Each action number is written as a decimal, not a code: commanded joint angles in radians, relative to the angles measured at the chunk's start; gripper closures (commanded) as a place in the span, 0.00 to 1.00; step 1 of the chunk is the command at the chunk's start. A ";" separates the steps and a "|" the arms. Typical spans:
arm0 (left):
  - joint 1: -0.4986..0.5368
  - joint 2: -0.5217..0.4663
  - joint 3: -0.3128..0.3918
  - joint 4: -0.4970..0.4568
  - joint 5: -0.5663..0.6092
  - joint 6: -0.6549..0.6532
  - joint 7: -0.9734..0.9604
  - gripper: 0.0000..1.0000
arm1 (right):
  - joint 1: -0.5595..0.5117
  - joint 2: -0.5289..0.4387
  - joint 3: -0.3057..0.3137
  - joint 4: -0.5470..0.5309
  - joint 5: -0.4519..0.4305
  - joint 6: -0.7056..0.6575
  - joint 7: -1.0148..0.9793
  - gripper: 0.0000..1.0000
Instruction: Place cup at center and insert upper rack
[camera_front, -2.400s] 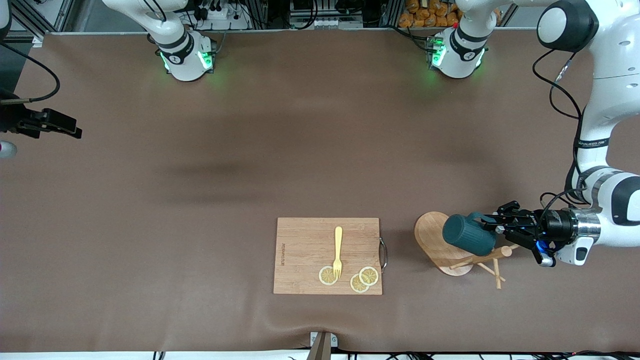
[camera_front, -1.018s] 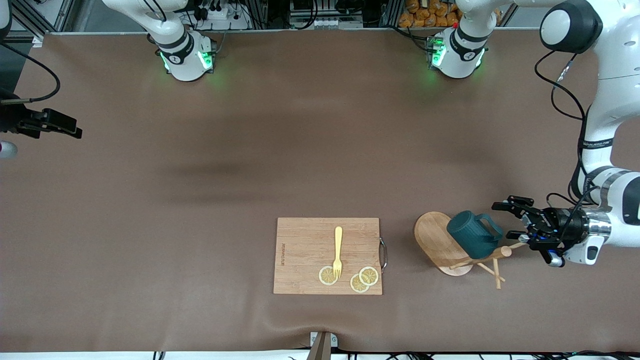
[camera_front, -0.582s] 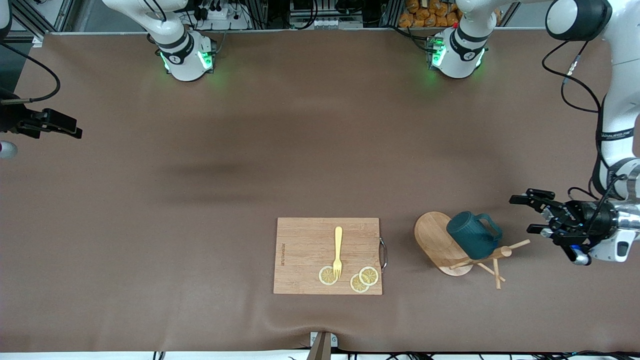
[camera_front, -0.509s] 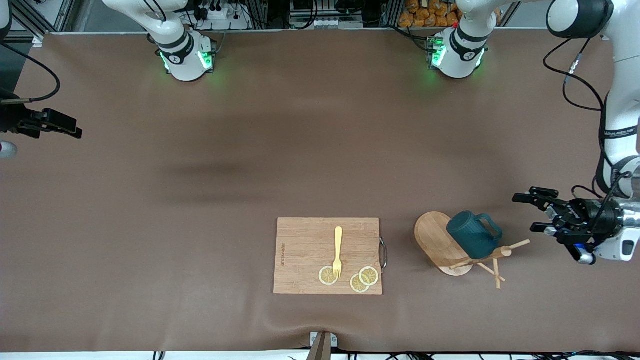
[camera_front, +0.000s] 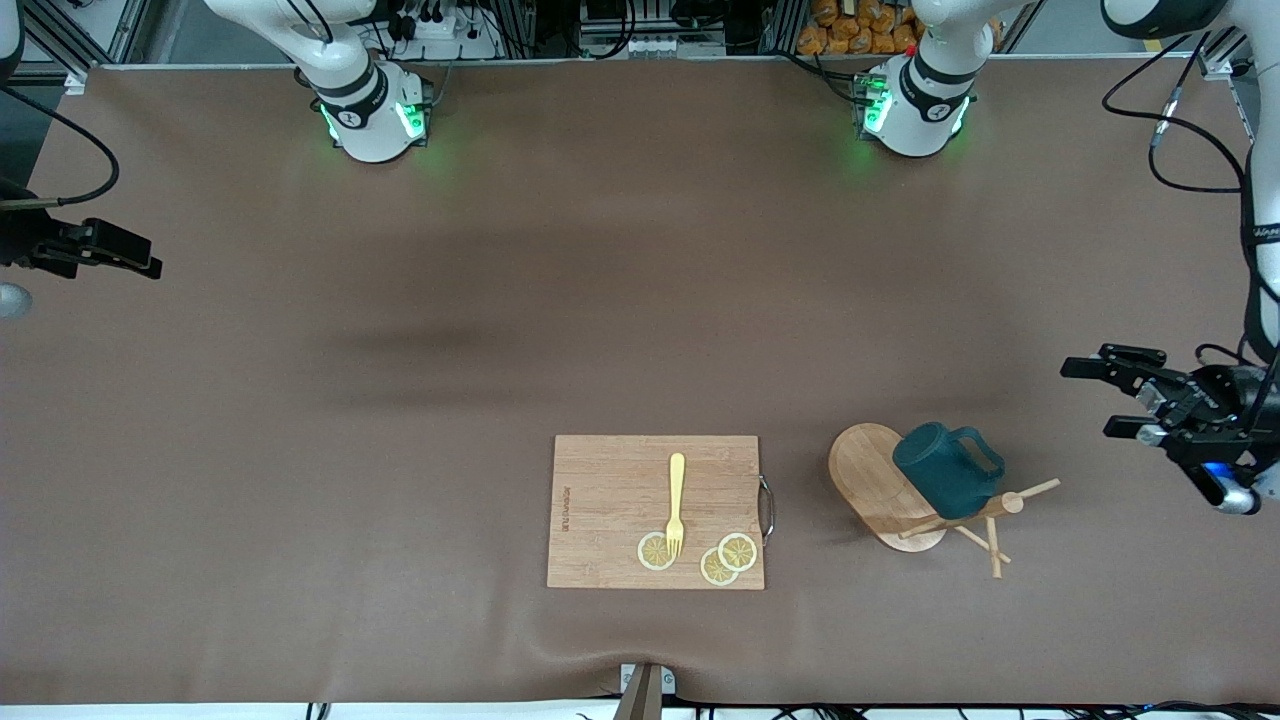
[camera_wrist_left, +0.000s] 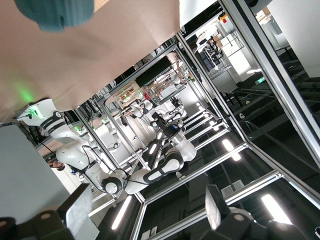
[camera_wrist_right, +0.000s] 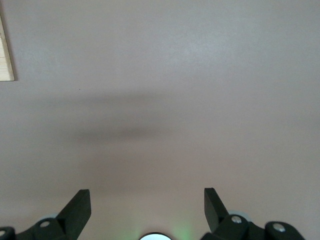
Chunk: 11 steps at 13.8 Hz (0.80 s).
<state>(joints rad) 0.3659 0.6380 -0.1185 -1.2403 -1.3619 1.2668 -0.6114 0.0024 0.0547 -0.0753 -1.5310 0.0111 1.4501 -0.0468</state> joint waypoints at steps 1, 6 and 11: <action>0.002 -0.084 0.014 -0.028 0.016 -0.003 -0.019 0.00 | -0.001 -0.022 -0.003 -0.011 -0.017 -0.005 0.012 0.00; -0.008 -0.172 -0.001 -0.030 0.174 -0.003 -0.013 0.00 | -0.010 -0.024 -0.003 -0.003 -0.017 0.006 0.007 0.00; -0.064 -0.242 -0.012 -0.027 0.341 0.017 -0.016 0.00 | -0.005 -0.027 -0.003 0.006 -0.016 0.030 0.012 0.00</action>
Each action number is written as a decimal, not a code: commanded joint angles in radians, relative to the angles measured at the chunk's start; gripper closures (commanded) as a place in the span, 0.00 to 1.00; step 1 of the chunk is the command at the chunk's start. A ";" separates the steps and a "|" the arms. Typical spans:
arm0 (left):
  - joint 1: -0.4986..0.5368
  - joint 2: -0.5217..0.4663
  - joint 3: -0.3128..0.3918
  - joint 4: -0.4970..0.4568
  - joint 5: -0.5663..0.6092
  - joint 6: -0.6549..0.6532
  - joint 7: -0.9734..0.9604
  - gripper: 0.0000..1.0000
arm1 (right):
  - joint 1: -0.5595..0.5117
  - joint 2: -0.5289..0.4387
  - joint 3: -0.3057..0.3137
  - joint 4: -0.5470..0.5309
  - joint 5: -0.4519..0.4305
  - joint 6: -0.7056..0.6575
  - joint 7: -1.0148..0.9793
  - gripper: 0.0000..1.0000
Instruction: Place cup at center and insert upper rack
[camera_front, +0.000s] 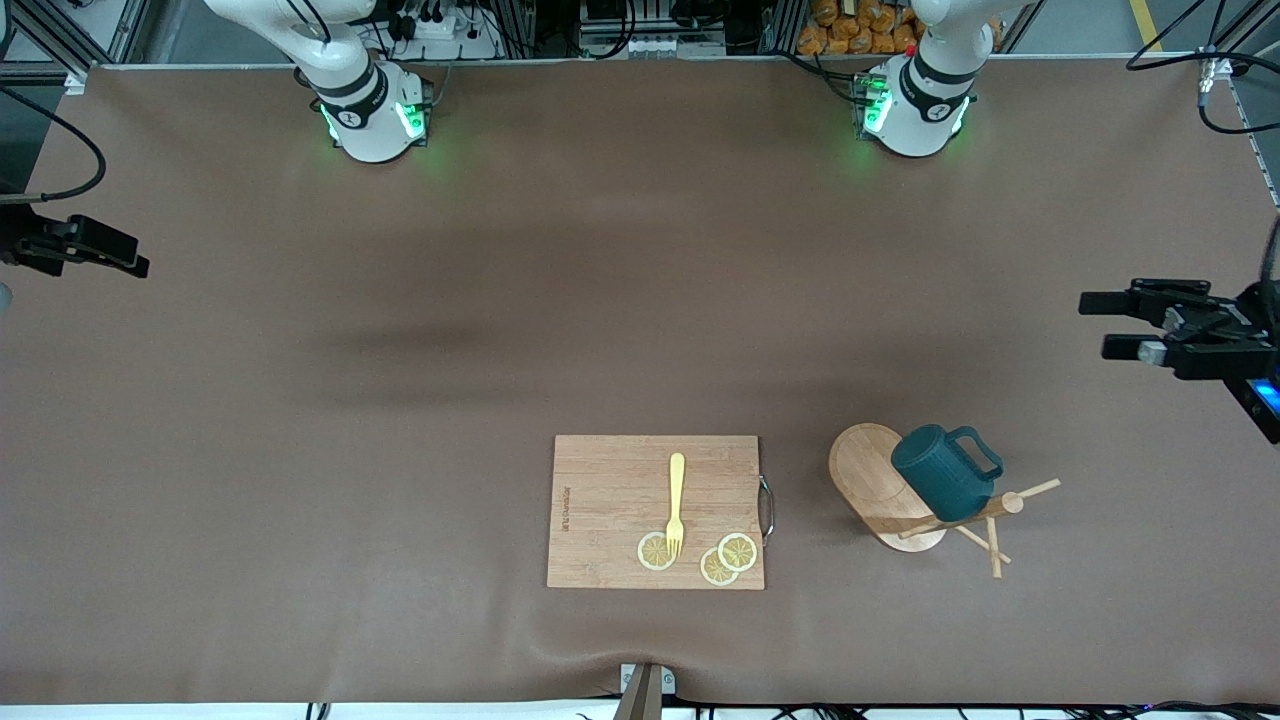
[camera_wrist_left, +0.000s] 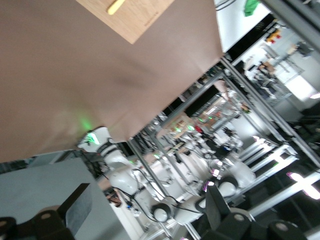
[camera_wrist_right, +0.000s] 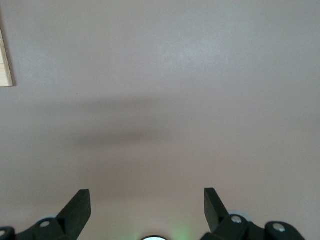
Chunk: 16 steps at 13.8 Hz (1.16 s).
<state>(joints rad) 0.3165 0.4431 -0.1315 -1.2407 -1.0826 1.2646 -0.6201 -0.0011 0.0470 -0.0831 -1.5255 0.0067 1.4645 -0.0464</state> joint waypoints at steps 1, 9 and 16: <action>-0.036 -0.061 0.001 -0.026 0.111 0.031 -0.007 0.00 | 0.000 -0.022 0.005 0.004 -0.011 0.028 0.013 0.00; -0.238 -0.170 -0.003 -0.029 0.701 0.099 0.098 0.00 | 0.006 -0.027 0.005 -0.013 -0.011 -0.004 0.089 0.00; -0.272 -0.276 -0.073 -0.091 1.081 0.110 0.218 0.00 | 0.029 -0.029 0.006 -0.012 -0.010 -0.019 0.142 0.00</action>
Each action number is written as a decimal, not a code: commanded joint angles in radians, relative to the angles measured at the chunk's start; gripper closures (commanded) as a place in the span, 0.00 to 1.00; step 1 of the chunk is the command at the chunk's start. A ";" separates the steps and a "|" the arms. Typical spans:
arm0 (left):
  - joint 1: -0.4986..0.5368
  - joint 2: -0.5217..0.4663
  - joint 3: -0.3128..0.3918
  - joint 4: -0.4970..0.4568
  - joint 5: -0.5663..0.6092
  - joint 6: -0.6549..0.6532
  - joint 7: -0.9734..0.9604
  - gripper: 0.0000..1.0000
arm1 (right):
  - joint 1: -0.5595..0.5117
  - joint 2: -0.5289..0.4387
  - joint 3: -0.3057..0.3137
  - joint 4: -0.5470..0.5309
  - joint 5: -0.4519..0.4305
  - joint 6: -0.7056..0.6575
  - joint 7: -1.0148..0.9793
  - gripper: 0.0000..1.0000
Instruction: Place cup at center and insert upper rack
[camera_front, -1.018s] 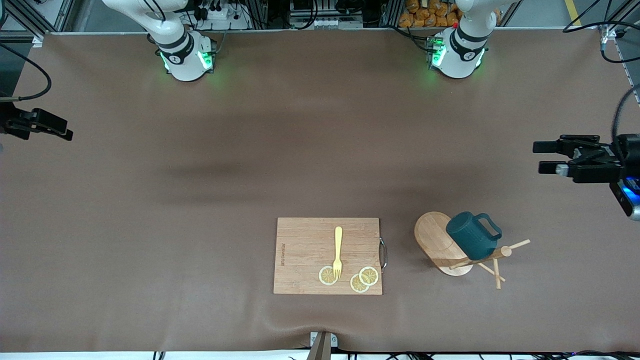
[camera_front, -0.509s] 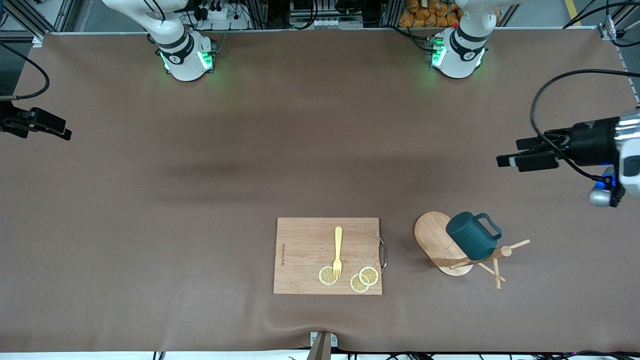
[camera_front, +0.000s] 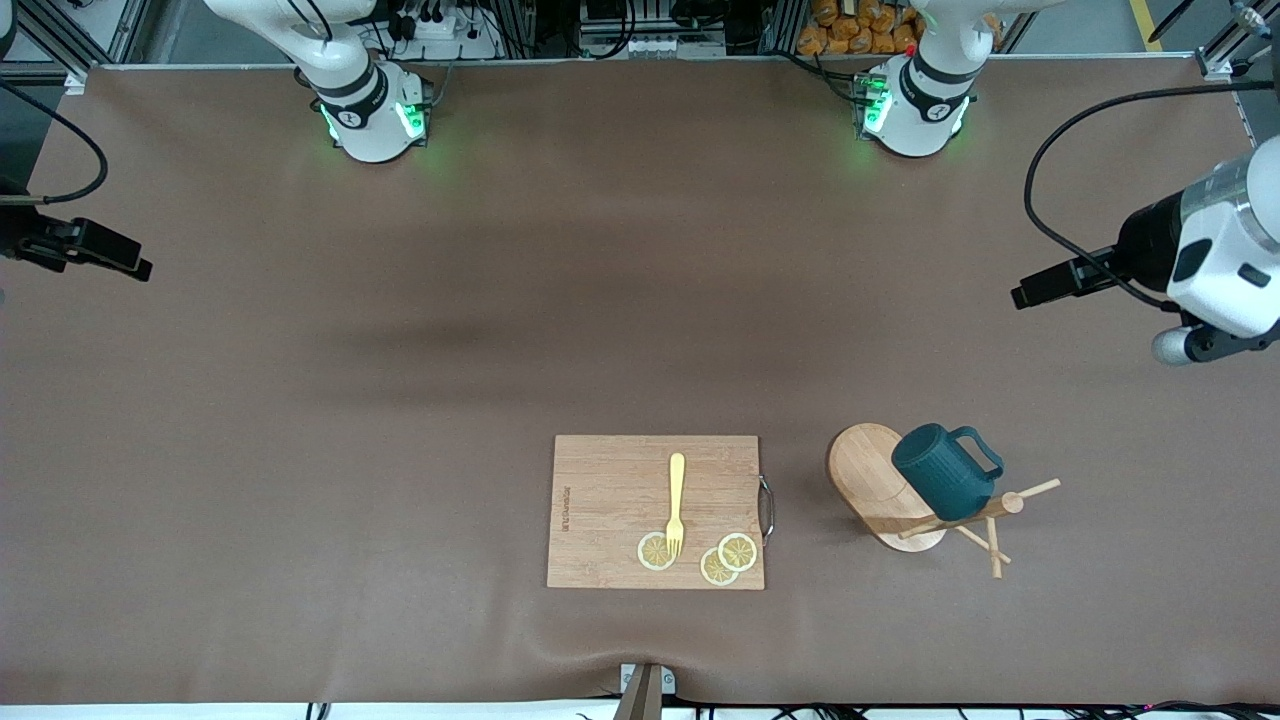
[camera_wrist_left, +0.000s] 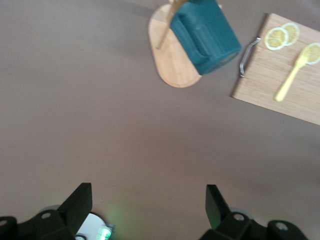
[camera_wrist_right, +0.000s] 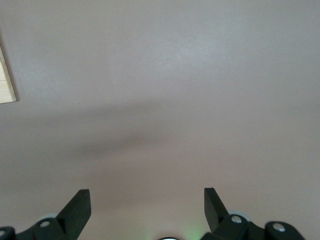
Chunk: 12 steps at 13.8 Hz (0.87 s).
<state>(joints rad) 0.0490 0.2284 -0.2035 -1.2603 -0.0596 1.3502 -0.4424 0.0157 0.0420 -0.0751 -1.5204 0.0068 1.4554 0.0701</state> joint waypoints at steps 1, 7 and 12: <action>-0.006 -0.093 0.003 -0.118 0.069 0.055 0.066 0.00 | 0.010 -0.024 -0.002 -0.017 -0.007 -0.010 0.024 0.00; -0.075 -0.257 0.114 -0.327 0.077 0.194 0.169 0.00 | 0.007 -0.022 -0.002 -0.015 0.002 -0.009 0.025 0.00; -0.124 -0.290 0.196 -0.326 0.075 0.208 0.304 0.00 | 0.009 -0.022 -0.002 -0.010 0.006 -0.003 0.025 0.00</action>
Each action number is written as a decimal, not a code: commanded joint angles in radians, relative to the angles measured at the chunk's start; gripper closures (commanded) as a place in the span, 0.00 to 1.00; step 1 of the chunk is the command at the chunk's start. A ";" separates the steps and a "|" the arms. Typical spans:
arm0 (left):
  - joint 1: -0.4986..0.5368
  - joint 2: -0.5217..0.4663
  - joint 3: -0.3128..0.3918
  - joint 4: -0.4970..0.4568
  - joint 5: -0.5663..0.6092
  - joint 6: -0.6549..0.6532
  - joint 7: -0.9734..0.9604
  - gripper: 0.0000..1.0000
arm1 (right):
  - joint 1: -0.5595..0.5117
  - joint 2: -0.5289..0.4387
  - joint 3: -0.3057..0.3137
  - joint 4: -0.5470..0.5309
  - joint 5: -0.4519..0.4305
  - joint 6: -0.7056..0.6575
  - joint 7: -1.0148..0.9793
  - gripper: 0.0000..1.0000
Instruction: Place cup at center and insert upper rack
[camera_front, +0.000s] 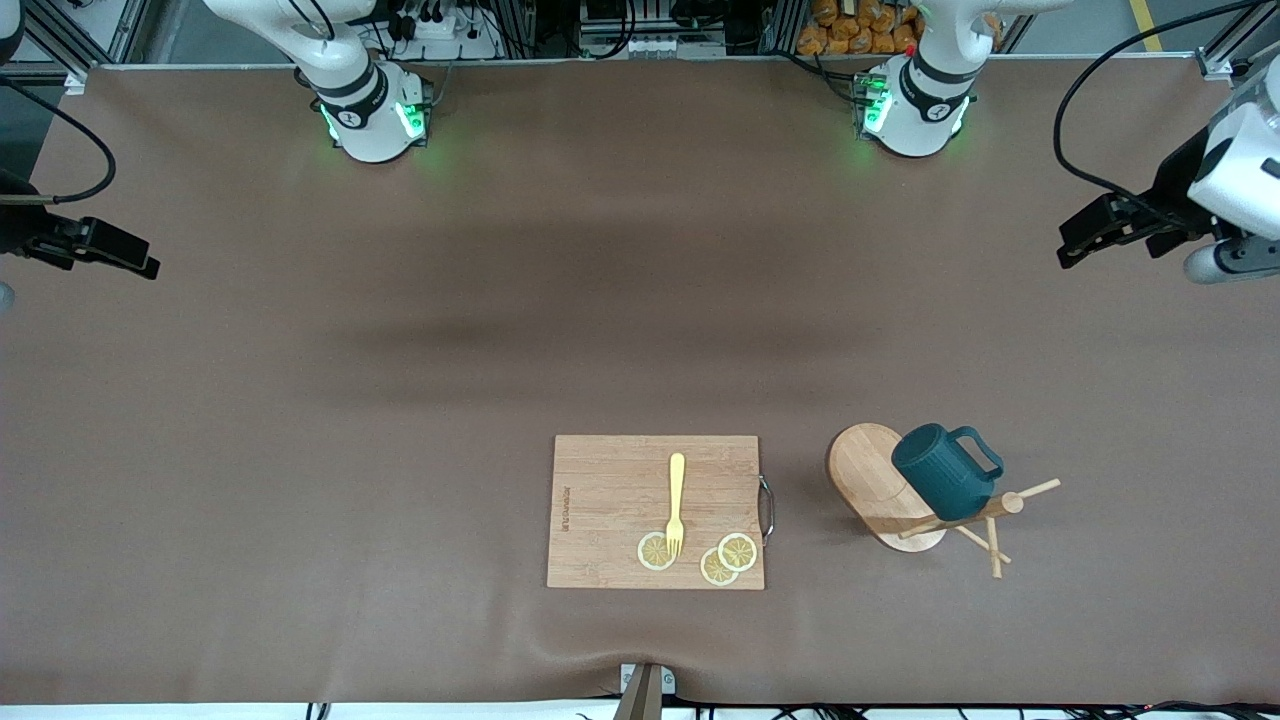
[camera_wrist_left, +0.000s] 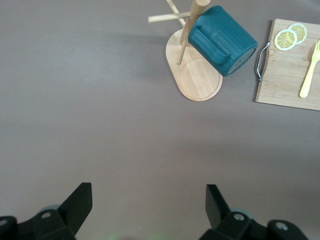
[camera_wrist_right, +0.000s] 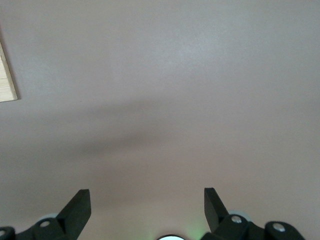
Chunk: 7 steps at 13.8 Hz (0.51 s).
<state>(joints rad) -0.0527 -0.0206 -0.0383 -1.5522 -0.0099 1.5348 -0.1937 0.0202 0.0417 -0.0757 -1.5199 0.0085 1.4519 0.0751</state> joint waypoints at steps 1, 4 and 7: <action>-0.022 -0.045 0.044 -0.032 0.025 0.022 0.086 0.00 | 0.004 -0.022 -0.001 -0.011 0.004 0.001 0.020 0.00; -0.024 -0.052 0.044 -0.035 0.025 0.019 0.102 0.00 | 0.006 -0.023 0.001 -0.010 0.007 0.001 0.020 0.00; -0.026 -0.053 0.046 -0.025 0.025 0.021 0.102 0.00 | 0.004 -0.025 0.001 -0.006 0.007 0.002 0.020 0.00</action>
<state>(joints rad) -0.0632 -0.0439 -0.0015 -1.5554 -0.0099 1.5378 -0.1029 0.0206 0.0401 -0.0751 -1.5177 0.0100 1.4528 0.0752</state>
